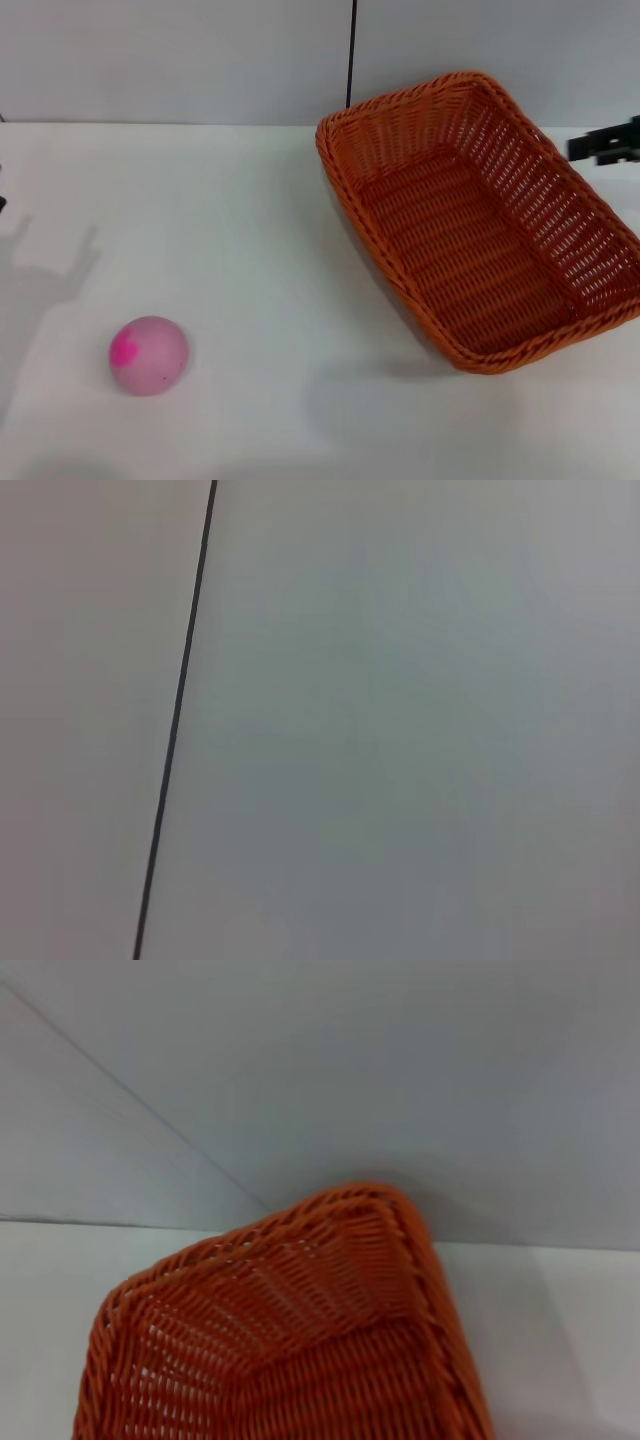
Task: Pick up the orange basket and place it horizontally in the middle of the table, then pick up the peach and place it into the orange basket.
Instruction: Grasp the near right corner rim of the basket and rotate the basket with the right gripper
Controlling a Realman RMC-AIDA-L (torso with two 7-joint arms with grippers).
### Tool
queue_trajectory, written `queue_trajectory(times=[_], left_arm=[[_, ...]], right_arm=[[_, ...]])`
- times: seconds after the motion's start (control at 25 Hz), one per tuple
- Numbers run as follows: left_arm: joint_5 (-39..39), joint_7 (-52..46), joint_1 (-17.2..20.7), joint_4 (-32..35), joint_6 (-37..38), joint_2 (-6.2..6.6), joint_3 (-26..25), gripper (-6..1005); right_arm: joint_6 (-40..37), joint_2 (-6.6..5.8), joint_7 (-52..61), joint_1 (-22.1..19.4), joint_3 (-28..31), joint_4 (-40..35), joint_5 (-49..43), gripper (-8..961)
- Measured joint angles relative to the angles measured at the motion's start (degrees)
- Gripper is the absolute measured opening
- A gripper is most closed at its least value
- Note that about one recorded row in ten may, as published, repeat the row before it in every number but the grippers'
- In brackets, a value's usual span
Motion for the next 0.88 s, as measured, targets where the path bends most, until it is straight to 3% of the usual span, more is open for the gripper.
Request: queue_trajectory(times=[0.04,0.08,0.2,0.56,0.88], left_arm=[[-0.03,0.00,0.04,-0.23,-0.22,0.00,-0.09,814],[-0.06,-0.01,0.07,-0.54,-0.64,0.01,-0.22,813],[-0.08,-0.02,0.06,-0.77,-0.91,0.00,-0.36,813],[-0.27,-0.05,-0.47,-2.33,-0.41,-0.04,-0.48,810],[-0.35,-0.05,-0.48,-2.36,0.21,-0.12,-0.50,808]], right_arm=[[0.00,0.00,0.00,0.00,0.00,0.00,0.00,574],[2.41,1.11,0.33,0.34,-0.71,0.57,0.04,574],[5.64,2.15,0.73,1.18,-2.49,2.52,0.06,574],[11.17,2.64,1.69,3.66,-6.22,10.06,0.07,575],[13.37,2.68,2.03,3.93,-7.68,12.12,0.09,574]])
